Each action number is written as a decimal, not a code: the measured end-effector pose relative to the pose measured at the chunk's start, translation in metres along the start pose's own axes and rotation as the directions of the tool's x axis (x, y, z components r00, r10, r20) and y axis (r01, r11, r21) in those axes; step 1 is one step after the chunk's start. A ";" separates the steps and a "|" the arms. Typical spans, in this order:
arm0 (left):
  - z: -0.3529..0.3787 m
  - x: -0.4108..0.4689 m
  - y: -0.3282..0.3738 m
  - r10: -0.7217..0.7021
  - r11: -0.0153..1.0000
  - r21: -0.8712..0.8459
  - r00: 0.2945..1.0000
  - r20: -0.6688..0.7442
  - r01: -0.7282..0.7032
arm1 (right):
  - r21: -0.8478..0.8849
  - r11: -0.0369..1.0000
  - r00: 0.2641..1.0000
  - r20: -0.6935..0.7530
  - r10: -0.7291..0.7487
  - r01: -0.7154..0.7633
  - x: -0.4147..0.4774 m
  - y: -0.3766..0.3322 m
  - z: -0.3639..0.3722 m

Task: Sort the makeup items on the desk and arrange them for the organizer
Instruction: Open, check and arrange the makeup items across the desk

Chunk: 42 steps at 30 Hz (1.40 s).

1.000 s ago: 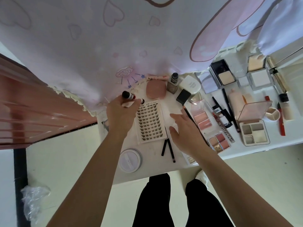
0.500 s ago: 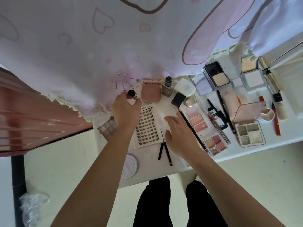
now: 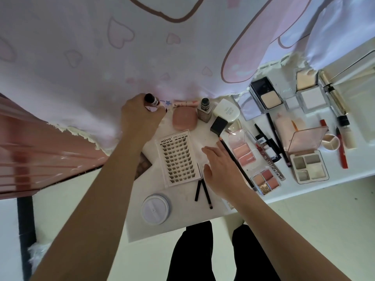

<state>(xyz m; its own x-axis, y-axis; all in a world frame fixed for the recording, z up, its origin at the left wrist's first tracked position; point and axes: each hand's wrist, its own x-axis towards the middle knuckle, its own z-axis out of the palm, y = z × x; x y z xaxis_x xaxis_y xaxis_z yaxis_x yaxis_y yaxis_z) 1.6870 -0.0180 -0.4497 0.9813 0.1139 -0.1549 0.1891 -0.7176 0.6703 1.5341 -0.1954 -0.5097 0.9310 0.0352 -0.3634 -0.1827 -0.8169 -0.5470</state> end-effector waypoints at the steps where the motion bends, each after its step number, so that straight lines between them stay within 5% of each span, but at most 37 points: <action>1: 0.001 0.008 0.002 0.015 0.995 0.095 0.998 0.066 -0.022 | -0.004 1.000 1.000 0.000 -0.001 0.001 0.000 0.000 0.000; 5: 0.011 0.032 0.000 0.081 0.903 0.400 0.976 0.203 -0.159 | -0.017 1.000 1.000 -0.002 -0.009 0.009 -0.001 0.001 0.000; 15: 0.019 0.045 -0.013 0.062 0.884 0.421 0.945 0.321 -0.201 | -0.020 1.000 1.000 -0.012 -0.013 0.013 -0.001 0.000 0.001; 22: -0.003 0.032 0.010 -0.212 0.966 0.217 0.906 0.365 0.138 | -0.035 0.999 1.000 -0.016 -0.008 0.008 0.000 -0.001 0.002; 29: -0.034 -0.021 0.037 -0.143 0.983 -0.066 0.947 0.287 0.169 | -0.028 1.000 1.000 -0.027 -0.002 0.001 0.001 -0.001 0.004; 32: -0.046 -0.057 0.024 -0.138 0.981 -0.090 0.943 0.302 0.172 | -0.030 1.000 1.000 -0.027 0.003 -0.004 0.003 -0.002 0.004; 37: -0.042 -0.099 -0.029 -0.331 0.927 -0.081 0.899 0.287 0.367 | -0.023 0.998 0.998 -0.042 0.056 -0.057 0.005 -0.012 0.008; 42: -0.015 -0.102 -0.064 -0.401 0.915 0.050 0.893 0.205 0.400 | -0.073 0.995 0.997 -0.038 0.061 -0.063 0.004 -0.022 0.012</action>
<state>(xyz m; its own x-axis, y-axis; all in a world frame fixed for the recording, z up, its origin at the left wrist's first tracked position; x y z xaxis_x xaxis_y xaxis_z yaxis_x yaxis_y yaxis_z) 1.5757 0.0264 -0.4664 0.7933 0.2489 -0.5557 0.5636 -0.6456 0.5153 1.5385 -0.1705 -0.5083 0.9295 -0.0366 -0.3669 -0.2179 -0.8573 -0.4664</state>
